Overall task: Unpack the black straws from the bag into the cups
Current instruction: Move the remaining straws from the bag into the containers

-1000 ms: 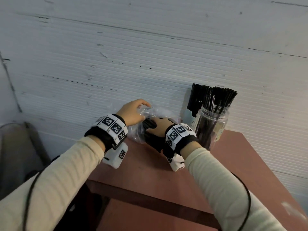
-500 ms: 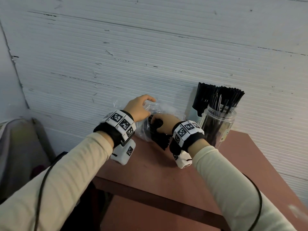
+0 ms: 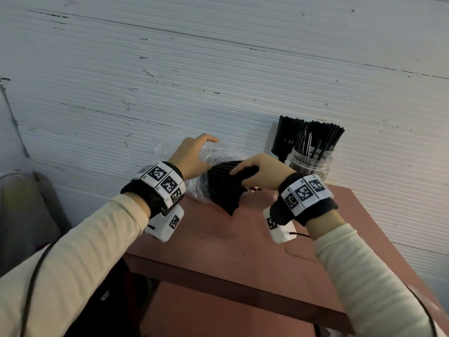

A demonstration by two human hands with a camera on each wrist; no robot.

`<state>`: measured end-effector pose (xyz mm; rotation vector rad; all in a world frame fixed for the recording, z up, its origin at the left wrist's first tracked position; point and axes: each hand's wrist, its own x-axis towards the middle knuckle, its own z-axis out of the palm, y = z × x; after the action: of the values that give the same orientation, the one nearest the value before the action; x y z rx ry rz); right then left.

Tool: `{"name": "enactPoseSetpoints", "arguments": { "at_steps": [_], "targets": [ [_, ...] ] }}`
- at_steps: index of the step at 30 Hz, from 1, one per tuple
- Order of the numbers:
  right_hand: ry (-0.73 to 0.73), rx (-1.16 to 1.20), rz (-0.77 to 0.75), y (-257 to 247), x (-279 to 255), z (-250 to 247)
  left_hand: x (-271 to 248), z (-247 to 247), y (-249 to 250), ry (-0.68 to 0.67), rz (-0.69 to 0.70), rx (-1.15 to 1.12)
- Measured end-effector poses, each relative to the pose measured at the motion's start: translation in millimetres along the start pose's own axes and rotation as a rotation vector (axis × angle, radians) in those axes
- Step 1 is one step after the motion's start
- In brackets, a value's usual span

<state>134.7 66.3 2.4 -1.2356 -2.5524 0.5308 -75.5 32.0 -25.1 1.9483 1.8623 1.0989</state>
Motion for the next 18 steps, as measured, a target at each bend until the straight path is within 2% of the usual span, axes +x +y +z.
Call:
{"name": "enactPoseSetpoints", "arguments": {
  "at_steps": [2,4,7,9,11,15,18],
  "targets": [
    [-0.014,0.025,0.001,4,-12,-13,-2,2,2,0.040,0.076,0.040],
    [-0.028,0.021,-0.013,7,-22,-24,-6,3,11,0.064,0.210,0.041],
    [-0.047,-0.006,-0.039,10,-36,-36,-11,13,32,-0.062,0.354,0.082],
    [-0.067,-0.028,-0.054,8,-46,-41,-12,25,46,-0.188,0.367,0.155],
    [-0.071,-0.027,-0.062,6,-57,-45,-9,39,58,-0.256,0.388,0.195],
    [-0.072,0.006,-0.083,4,-79,-50,-2,62,77,-0.243,0.375,0.249],
    [-0.021,0.011,-0.102,8,-95,-60,-1,68,88,-0.179,0.381,0.156]
  ]
}}
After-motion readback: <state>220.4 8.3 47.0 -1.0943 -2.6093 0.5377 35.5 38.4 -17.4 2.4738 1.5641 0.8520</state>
